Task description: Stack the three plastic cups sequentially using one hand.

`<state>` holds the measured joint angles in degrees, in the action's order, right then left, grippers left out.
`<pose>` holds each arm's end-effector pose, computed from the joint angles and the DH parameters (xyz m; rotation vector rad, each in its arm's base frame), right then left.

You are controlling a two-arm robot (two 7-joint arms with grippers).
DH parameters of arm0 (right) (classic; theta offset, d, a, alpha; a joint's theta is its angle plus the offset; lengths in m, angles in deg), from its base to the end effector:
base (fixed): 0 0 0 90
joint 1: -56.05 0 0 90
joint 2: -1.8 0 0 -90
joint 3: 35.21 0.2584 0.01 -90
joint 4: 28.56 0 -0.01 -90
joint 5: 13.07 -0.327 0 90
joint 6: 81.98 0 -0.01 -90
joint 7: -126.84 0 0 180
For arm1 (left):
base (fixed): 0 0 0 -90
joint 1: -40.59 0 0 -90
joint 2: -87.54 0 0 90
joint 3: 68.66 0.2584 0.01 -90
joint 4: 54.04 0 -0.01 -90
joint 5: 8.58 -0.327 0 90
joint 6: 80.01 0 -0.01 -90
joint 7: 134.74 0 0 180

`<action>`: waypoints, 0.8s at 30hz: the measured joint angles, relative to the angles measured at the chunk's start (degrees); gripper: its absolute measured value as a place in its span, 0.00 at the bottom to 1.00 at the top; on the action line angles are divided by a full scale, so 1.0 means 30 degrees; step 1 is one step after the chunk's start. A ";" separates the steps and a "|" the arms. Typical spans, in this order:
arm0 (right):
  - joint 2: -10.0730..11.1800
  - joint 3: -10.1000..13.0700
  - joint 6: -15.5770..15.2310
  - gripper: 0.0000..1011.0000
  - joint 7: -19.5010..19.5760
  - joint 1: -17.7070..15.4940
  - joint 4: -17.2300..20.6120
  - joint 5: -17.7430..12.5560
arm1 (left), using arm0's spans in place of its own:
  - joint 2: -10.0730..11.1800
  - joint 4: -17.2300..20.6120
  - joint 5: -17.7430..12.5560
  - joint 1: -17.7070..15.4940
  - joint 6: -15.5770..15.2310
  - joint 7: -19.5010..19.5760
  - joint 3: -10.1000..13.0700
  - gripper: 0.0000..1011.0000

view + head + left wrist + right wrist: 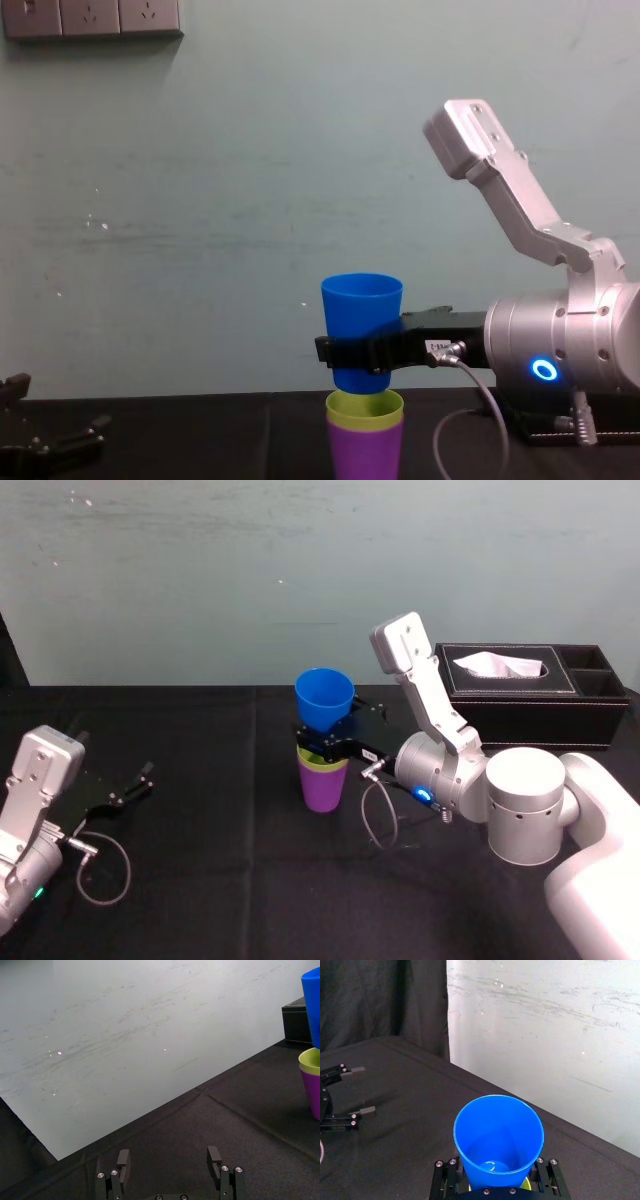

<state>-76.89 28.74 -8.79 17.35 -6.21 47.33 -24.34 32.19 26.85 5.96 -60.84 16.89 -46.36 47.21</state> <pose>0.4393 0.0748 -0.1925 -0.2512 -0.0042 -0.8805 0.3701 0.0599 -0.2804 0.3049 -0.2850 1.2479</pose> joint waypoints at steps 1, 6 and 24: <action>-0.0009 -0.0002 0.0006 0.69 0.0001 0.0019 -0.0045 0.0017 | 0.0000 0.0001 0.0000 0.0000 0.0000 0.0000 -0.0001 0.99; -0.0069 -0.0009 0.0065 0.69 -0.0005 0.0102 -0.0343 0.0145 | 0.0000 0.0002 0.0001 -0.0001 0.0000 0.0000 0.0000 0.99; -0.0382 0.0029 0.0232 0.69 -0.0010 0.0237 -0.1275 0.0570 | -0.0001 0.0001 0.0001 0.0000 0.0000 0.0000 0.0000 0.99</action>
<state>-78.03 28.83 -8.10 17.32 -5.50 43.50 -22.63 32.18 26.86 5.96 -60.84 16.89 -46.36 47.20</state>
